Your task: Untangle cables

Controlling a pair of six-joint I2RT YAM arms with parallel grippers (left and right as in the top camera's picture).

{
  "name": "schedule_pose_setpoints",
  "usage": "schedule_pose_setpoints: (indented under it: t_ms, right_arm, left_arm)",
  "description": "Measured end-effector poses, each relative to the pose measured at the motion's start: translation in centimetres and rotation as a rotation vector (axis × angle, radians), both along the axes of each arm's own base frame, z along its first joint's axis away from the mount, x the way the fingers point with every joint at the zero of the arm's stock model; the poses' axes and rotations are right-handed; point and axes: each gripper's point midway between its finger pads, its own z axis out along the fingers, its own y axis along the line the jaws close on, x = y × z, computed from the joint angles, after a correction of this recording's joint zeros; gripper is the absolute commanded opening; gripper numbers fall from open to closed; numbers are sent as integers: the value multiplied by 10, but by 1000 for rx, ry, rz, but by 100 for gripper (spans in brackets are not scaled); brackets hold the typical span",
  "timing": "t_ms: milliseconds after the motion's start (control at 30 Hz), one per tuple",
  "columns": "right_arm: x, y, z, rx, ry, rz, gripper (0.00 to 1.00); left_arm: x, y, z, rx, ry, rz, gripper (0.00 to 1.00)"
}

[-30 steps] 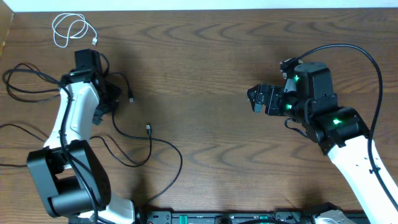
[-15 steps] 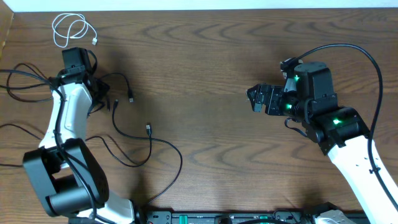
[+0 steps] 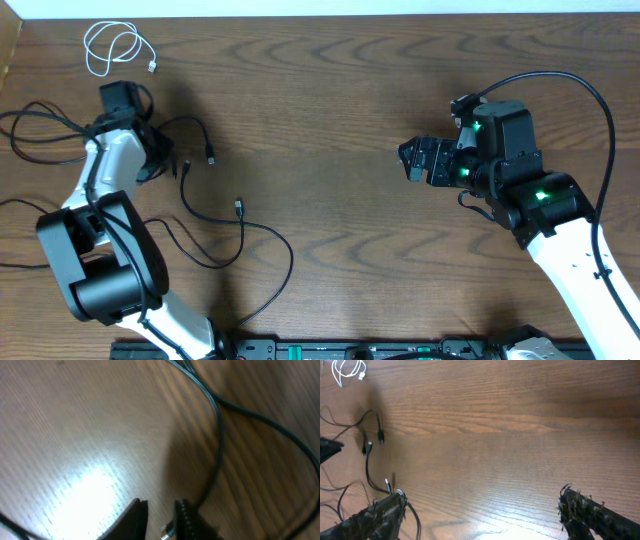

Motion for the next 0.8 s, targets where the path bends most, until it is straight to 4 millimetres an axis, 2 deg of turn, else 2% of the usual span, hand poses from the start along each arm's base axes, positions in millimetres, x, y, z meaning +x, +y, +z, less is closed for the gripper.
schedule_pose_setpoints:
  t_ms: [133,267,533,800]
  right_arm:
    - [0,0,0,1,-2,0,95]
    - [2,0,2,3,-11,-1,95]
    - [2,0,2,2,-11,-2,95]
    - [1,0,1,1,-7,-2,94]
  left_arm:
    - [-5,11,-1,-14,-3,30,8]
    - [1,4,-5,-66,-27,4,8]
    - [0,-12,-45,-164,37,-38,8]
    - [8,-16,-44,-187,2,-55,8]
